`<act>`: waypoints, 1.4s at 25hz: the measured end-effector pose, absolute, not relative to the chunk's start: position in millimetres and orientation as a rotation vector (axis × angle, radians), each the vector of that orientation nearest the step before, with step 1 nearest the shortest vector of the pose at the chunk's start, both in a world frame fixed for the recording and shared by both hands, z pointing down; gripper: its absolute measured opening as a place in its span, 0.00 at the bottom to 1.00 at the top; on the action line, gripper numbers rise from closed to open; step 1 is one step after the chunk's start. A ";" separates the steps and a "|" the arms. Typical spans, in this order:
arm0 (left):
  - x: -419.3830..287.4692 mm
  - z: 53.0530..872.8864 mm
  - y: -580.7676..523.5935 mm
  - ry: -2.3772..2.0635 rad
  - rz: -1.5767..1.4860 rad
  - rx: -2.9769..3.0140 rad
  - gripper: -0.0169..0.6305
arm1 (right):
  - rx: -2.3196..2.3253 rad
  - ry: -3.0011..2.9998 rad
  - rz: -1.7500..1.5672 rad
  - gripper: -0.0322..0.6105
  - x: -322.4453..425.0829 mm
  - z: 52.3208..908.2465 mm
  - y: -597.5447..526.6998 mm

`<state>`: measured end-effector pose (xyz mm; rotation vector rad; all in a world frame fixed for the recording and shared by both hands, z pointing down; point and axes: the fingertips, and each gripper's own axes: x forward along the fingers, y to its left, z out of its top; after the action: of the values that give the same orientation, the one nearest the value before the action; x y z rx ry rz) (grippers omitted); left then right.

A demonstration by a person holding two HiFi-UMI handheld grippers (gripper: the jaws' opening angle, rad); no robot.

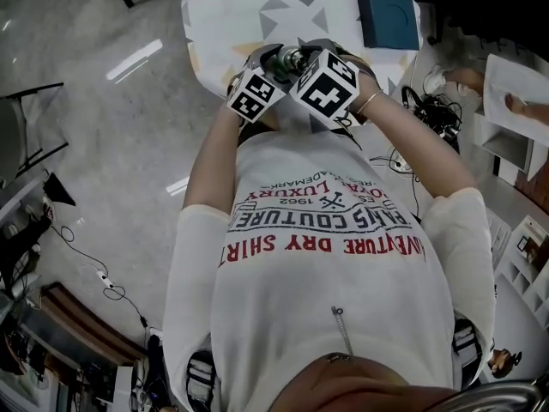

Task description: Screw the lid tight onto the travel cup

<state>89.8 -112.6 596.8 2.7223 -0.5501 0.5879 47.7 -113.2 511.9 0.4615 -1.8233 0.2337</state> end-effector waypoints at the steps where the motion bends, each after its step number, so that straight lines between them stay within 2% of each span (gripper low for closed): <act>1: 89.4 598.4 -112.4 -0.550 0.593 2.720 0.63 | 0.447 -1.825 0.234 0.44 47.3 512.8 -112.9; 3: 91.1 600.5 -110.8 -0.549 0.602 2.718 0.64 | 0.378 -1.844 0.206 0.44 49.0 513.2 -107.1; 7: 95.5 598.7 -108.6 -0.544 0.605 2.717 0.64 | 0.174 -1.920 0.113 0.51 54.1 500.3 -95.8; 15: 94.4 599.0 -109.3 -0.536 0.598 2.704 0.64 | -0.354 -1.904 -0.300 0.51 55.8 492.8 -94.3; 20: 94.2 598.5 -106.7 -0.537 0.606 2.700 0.64 | -0.512 -1.818 -0.406 0.50 58.3 503.4 -88.6; 21: 94.4 597.6 -106.2 -0.537 0.606 2.702 0.64 | -0.522 -1.821 -0.416 0.46 57.2 503.7 -87.2; 27: 94.6 597.6 -106.8 -0.532 0.614 2.712 0.64 | -0.450 -1.845 -0.355 0.44 55.6 504.5 -87.2; 35: 95.0 599.7 -108.7 -0.531 0.602 2.713 0.64 | -0.025 -1.872 0.001 0.44 50.1 506.0 -98.6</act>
<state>95.0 -108.7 599.7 2.7132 -0.5309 0.6025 50.1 -98.6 506.0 -0.0255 -1.8723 0.0014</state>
